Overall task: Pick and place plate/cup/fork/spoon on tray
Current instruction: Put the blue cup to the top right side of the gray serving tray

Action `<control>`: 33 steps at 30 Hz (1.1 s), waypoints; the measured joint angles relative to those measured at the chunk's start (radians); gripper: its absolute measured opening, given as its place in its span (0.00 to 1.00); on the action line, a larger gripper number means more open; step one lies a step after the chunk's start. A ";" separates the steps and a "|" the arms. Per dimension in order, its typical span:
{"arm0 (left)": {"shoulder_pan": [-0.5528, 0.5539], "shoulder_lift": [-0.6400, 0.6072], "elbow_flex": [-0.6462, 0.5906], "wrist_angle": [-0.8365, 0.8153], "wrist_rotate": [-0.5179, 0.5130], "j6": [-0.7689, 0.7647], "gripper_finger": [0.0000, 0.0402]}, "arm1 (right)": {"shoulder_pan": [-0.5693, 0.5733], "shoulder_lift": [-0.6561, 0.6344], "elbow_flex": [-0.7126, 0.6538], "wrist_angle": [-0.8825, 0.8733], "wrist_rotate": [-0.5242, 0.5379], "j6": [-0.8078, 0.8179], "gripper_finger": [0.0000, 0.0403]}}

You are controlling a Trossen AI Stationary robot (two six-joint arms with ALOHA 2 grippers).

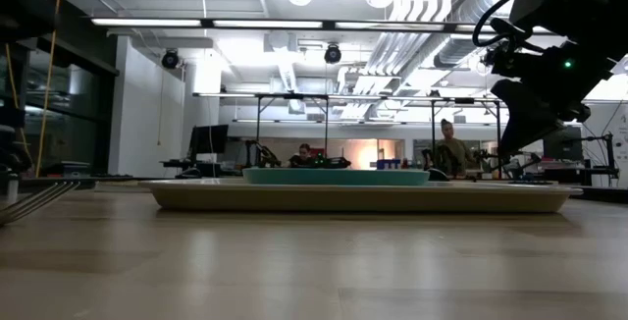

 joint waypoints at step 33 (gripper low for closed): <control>0.917 0.107 0.441 0.375 -0.201 0.970 0.00 | 0.205 -0.224 0.001 0.850 0.090 -0.885 0.00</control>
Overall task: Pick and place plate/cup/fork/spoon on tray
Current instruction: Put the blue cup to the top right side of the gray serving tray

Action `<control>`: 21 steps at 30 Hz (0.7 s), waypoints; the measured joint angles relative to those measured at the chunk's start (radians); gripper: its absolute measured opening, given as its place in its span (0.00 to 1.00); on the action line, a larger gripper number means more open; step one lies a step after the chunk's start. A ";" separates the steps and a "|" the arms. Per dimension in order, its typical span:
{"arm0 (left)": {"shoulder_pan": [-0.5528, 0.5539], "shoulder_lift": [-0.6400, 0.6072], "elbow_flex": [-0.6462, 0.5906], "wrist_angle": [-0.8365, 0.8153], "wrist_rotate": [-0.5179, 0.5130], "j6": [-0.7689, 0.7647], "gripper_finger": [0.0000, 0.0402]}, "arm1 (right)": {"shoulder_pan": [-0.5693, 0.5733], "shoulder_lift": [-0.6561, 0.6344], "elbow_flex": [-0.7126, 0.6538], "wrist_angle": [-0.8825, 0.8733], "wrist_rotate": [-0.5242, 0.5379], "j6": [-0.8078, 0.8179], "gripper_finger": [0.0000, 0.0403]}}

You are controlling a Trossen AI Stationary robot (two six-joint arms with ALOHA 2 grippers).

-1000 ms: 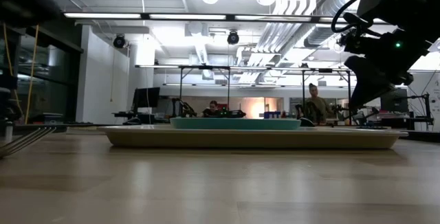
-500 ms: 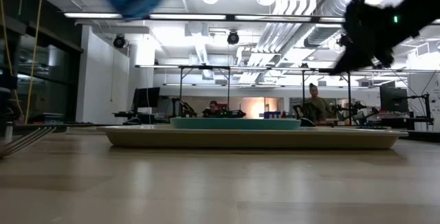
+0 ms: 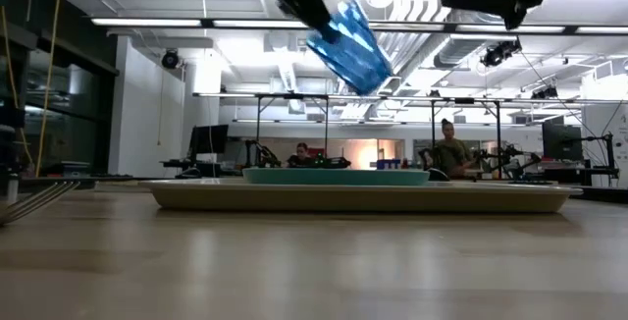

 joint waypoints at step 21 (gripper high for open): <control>0.185 0.603 0.497 -0.016 0.080 -0.039 0.00 | -0.017 0.000 0.000 0.024 -0.004 -0.103 0.00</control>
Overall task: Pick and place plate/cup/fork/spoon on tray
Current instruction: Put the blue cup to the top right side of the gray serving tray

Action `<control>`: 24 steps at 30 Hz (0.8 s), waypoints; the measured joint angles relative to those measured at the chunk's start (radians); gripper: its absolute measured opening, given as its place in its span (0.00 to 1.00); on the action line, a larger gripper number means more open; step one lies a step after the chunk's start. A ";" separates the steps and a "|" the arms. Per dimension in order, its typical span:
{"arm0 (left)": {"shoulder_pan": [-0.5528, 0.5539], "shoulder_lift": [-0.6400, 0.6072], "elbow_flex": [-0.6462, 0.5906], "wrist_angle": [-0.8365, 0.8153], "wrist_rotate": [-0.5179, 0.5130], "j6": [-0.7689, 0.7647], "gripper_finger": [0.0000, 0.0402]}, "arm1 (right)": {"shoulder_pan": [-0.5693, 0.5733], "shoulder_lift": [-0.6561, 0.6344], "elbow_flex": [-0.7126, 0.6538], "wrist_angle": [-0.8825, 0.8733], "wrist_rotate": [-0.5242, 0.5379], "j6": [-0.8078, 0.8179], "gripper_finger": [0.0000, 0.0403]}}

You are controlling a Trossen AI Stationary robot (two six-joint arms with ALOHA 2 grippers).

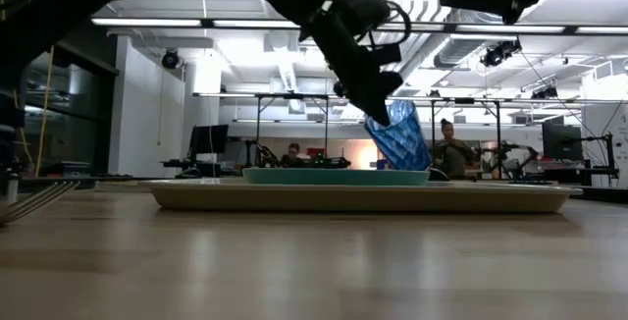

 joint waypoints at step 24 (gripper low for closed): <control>-0.003 0.033 0.034 -0.091 0.085 -0.057 0.03 | -0.008 0.001 0.000 -0.014 -0.003 0.029 0.00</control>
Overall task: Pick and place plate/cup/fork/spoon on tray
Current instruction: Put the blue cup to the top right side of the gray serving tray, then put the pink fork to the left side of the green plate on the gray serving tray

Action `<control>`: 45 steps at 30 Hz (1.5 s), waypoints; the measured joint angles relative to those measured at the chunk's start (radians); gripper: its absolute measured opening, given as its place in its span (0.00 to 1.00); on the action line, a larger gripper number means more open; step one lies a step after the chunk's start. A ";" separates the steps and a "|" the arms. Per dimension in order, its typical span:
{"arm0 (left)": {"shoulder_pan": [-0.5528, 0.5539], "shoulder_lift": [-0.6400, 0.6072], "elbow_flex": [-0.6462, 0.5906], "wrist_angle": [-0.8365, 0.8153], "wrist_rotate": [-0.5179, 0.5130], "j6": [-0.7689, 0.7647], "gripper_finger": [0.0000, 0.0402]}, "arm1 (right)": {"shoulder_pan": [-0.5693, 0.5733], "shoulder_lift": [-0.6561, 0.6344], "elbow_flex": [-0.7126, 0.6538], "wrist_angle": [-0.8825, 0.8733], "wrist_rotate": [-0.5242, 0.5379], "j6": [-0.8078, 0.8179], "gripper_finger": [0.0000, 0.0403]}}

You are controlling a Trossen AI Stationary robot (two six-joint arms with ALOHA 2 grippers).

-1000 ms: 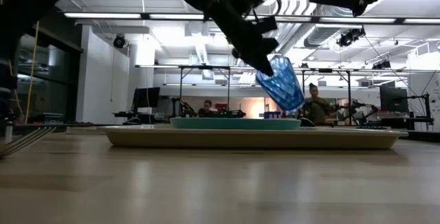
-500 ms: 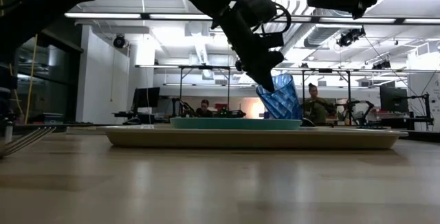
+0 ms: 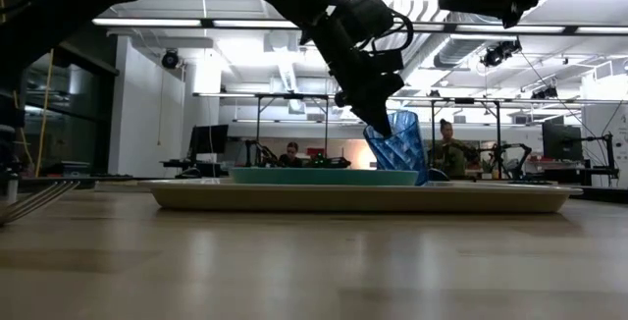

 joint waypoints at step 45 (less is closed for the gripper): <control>-0.001 -0.002 -0.002 0.211 -0.069 0.053 0.32 | 0.000 0.001 0.000 -0.013 0.000 0.029 0.00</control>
